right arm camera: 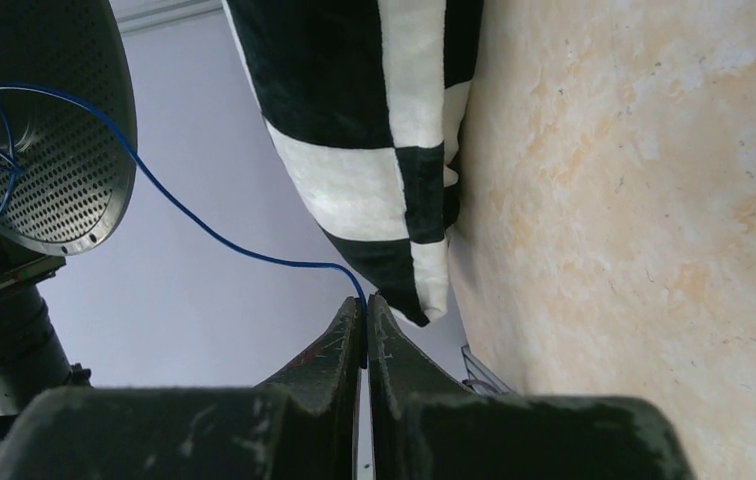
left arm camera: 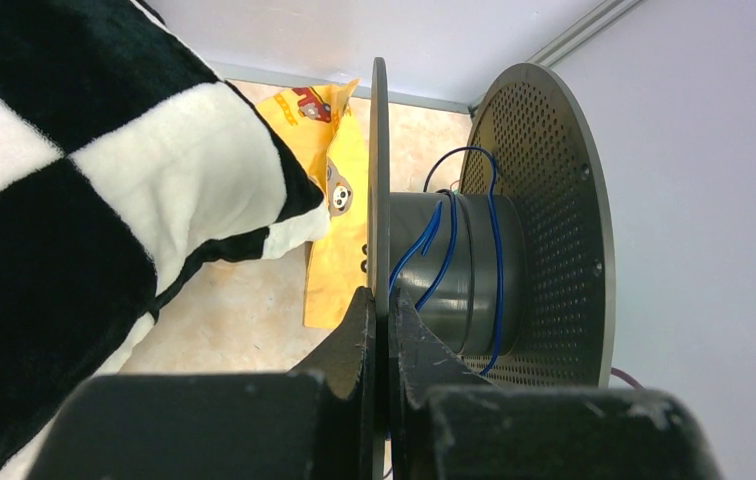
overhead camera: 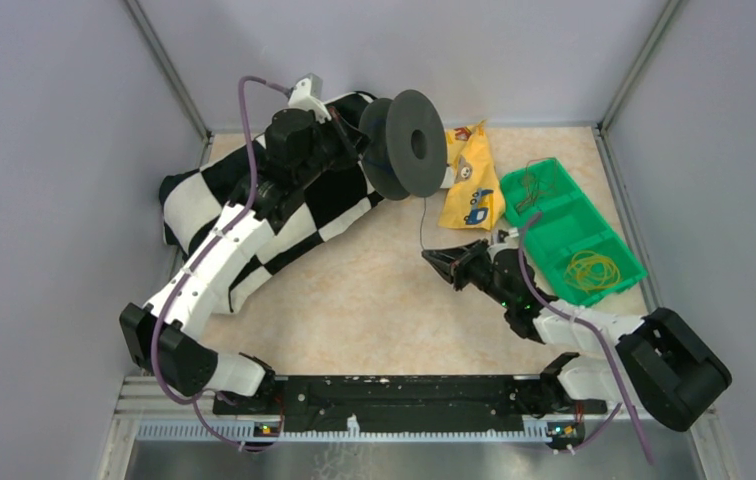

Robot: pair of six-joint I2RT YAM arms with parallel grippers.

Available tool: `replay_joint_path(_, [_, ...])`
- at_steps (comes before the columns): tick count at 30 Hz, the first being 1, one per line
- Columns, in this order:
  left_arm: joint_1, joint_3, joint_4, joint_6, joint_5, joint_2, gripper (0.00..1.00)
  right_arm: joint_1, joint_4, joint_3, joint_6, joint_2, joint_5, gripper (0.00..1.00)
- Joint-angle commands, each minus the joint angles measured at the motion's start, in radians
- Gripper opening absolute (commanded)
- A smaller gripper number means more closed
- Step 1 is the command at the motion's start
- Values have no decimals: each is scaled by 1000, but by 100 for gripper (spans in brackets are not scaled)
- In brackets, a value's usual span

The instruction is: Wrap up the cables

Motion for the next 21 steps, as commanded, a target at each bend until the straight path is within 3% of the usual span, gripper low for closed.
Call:
replay_joint_path(1, [5, 7, 138, 32, 52, -69, 0, 8, -41, -9, -39, -65, 56, 0])
replay_joint_path(4, [8, 22, 104, 128, 119, -72, 0, -44, -183, 27, -163, -99, 65, 0])
replay_joint_path(9, [8, 67, -42, 281, 202, -62, 0, -232, -227, 31, -261, -121, -6, 0])
replay_joint_path(16, [10, -107, -71, 547, 519, -160, 0, -518, -373, 205, -500, -60, -162, 0])
replay_joint_path(21, [6, -176, -109, 703, 727, -146, 0, -590, -441, 346, -621, -37, -165, 0])
